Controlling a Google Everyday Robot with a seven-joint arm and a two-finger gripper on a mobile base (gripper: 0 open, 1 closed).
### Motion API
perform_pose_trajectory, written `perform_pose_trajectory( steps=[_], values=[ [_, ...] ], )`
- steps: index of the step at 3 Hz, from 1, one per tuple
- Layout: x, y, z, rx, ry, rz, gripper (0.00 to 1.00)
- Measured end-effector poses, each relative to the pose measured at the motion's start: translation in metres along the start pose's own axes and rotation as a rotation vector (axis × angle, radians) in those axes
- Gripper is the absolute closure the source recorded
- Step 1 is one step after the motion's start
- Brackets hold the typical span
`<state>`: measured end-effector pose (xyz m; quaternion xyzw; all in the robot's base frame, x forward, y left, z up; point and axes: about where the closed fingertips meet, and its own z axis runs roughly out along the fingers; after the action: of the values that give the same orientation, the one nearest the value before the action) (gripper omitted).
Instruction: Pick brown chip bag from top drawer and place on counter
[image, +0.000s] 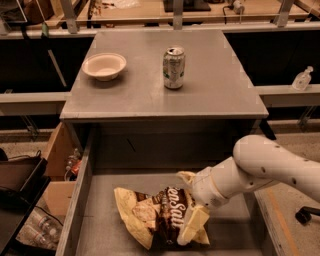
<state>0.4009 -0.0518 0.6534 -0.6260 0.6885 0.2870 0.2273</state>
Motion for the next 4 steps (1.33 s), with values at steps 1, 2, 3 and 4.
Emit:
perform_pose_trajectory(
  steps=[1, 2, 3, 4],
  values=[
    [0.000, 0.012, 0.032, -0.036, 0.009, -0.013, 0.00],
    [-0.004, 0.026, 0.060, -0.067, -0.011, -0.040, 0.18],
    [-0.005, 0.026, 0.060, -0.067, -0.009, -0.041, 0.42],
    [-0.005, 0.027, 0.061, -0.069, -0.009, -0.043, 0.64]
  ],
)
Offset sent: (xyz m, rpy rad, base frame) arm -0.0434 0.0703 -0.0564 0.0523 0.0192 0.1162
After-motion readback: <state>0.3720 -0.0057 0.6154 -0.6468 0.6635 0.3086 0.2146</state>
